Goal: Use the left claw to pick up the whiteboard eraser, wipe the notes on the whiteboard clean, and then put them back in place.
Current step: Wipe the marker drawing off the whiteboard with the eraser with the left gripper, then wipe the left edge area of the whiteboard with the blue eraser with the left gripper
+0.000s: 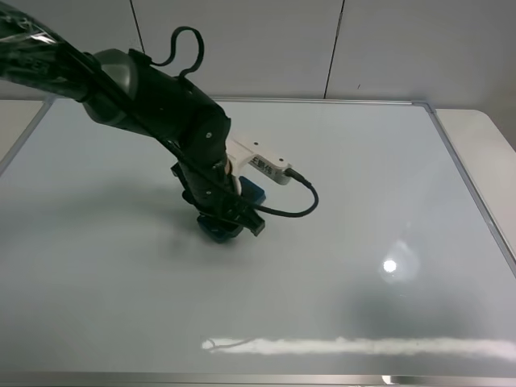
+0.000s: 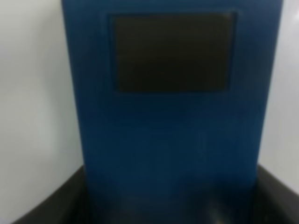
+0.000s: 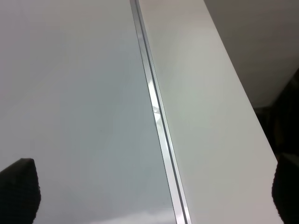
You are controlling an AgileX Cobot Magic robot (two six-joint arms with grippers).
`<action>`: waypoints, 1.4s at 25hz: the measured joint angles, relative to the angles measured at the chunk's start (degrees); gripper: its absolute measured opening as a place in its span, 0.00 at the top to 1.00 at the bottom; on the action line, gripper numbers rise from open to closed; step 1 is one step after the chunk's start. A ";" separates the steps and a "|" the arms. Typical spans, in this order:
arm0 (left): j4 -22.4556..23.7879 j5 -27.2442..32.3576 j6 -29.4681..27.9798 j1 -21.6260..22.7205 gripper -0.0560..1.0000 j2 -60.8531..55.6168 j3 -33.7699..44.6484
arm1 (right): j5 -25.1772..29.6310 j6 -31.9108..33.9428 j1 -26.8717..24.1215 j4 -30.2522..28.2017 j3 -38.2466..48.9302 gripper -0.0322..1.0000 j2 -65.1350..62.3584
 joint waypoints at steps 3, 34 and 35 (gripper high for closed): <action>2.24 1.55 -0.05 3.66 0.43 -3.54 4.05 | 0.00 0.00 0.00 0.00 0.00 0.01 0.00; -0.92 15.24 3.94 37.17 0.43 -16.50 6.60 | 0.00 0.00 0.00 0.00 0.00 0.01 0.00; -2.05 14.99 5.17 37.17 0.43 -15.80 6.68 | 0.00 0.00 0.00 0.00 0.00 0.01 0.00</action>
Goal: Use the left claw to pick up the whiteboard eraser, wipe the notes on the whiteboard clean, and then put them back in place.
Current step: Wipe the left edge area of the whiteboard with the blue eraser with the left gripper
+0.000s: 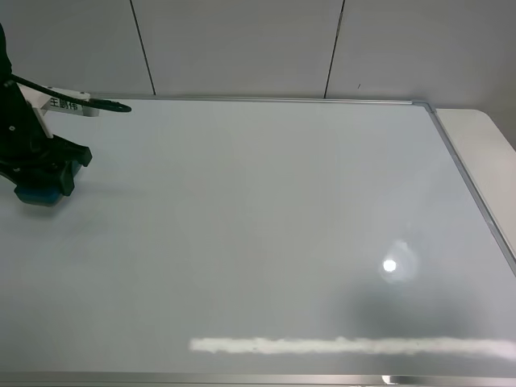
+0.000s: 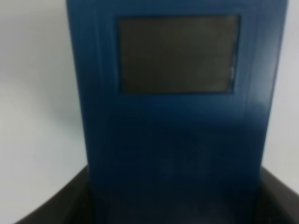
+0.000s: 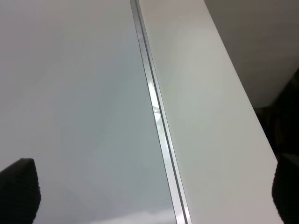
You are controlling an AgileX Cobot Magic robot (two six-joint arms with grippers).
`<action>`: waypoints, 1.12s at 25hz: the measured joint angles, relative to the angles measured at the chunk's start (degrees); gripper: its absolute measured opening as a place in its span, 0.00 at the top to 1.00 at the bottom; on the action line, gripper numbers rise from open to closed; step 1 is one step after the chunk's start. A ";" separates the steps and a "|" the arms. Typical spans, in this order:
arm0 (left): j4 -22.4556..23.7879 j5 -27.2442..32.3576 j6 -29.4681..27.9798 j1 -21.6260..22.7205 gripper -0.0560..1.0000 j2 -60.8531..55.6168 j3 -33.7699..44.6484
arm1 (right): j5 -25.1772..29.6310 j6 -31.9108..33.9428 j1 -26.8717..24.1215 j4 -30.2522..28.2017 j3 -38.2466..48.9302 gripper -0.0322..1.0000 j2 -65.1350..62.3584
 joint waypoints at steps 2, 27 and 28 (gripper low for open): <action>-1.09 0.00 1.31 0.00 0.43 1.51 0.11 | 0.00 0.00 0.00 0.00 0.00 0.01 0.00; -0.72 -6.36 1.96 5.60 0.43 5.97 0.29 | 0.00 0.00 0.00 0.00 0.00 0.01 0.00; -0.60 -6.36 2.13 5.60 0.43 5.97 0.29 | 0.00 0.00 0.00 0.00 0.00 0.01 0.00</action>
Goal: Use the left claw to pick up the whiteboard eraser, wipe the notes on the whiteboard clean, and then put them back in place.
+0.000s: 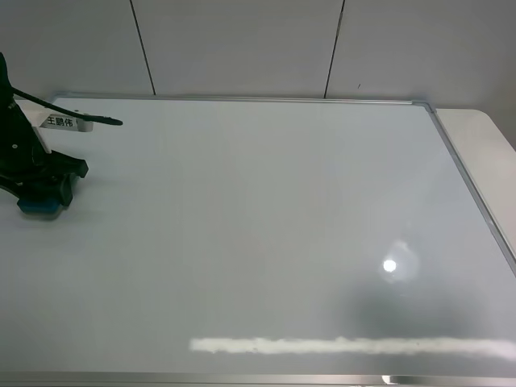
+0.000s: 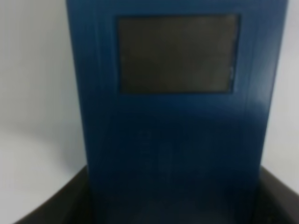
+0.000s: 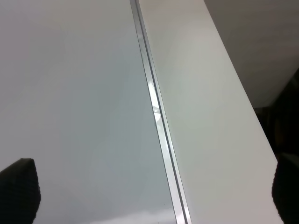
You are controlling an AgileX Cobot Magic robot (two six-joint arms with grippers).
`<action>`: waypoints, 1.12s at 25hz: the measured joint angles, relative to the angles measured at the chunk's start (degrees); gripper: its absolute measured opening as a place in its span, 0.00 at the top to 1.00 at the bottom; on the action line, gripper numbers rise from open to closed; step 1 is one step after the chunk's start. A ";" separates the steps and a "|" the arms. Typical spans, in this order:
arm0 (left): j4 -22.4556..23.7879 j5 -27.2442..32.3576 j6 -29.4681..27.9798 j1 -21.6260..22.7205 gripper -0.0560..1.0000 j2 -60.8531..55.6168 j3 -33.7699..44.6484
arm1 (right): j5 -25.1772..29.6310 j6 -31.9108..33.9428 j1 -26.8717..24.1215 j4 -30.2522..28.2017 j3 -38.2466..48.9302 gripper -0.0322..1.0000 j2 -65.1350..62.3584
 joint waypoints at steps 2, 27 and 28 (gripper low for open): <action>0.17 0.00 0.89 0.00 0.43 0.00 0.00 | 0.00 0.00 0.00 0.00 0.00 0.01 0.00; 0.67 4.49 2.23 -0.34 0.01 -17.39 0.00 | 0.00 0.00 0.00 0.00 0.00 0.01 0.00; 0.59 5.10 2.23 -0.34 0.01 -20.09 0.00 | 0.00 0.00 0.00 0.00 0.00 0.01 0.00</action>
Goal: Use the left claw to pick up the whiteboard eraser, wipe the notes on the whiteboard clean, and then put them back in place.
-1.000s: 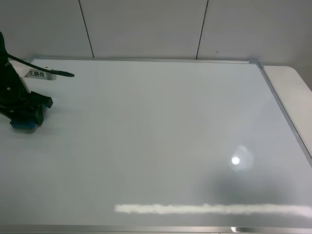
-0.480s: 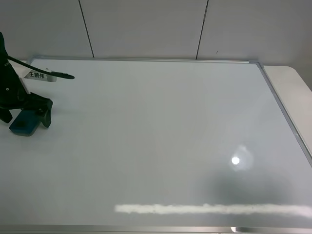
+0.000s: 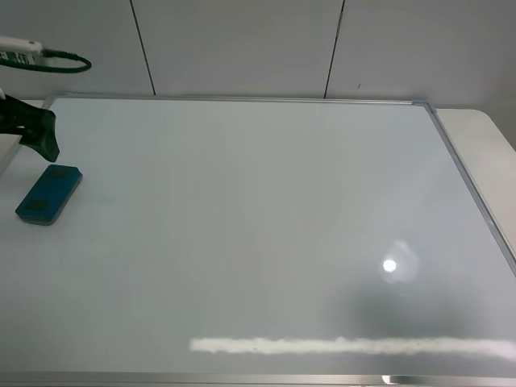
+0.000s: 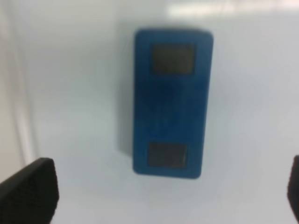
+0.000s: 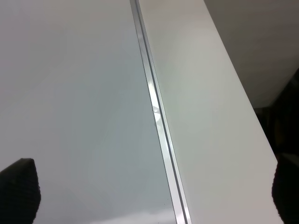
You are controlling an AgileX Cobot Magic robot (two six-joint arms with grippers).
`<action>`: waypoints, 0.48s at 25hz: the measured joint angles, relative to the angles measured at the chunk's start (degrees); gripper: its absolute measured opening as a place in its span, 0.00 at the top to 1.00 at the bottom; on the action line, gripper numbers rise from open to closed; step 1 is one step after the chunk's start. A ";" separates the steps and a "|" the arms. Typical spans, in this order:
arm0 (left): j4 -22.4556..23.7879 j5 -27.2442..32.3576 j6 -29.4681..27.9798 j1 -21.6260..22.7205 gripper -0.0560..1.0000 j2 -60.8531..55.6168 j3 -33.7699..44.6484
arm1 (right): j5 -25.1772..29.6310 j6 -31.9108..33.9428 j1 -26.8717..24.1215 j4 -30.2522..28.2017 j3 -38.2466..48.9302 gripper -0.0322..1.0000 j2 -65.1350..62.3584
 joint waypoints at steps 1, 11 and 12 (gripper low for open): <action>-0.30 0.70 0.00 0.00 0.01 -2.25 0.00 | 0.00 0.00 0.00 0.00 0.00 0.01 0.00; -3.18 5.25 0.45 0.00 0.01 -28.54 0.53 | 0.00 0.00 0.00 0.00 0.00 0.01 0.00; -3.18 5.25 0.45 0.00 0.01 -31.02 1.17 | 0.00 0.00 0.00 0.00 0.00 0.01 0.00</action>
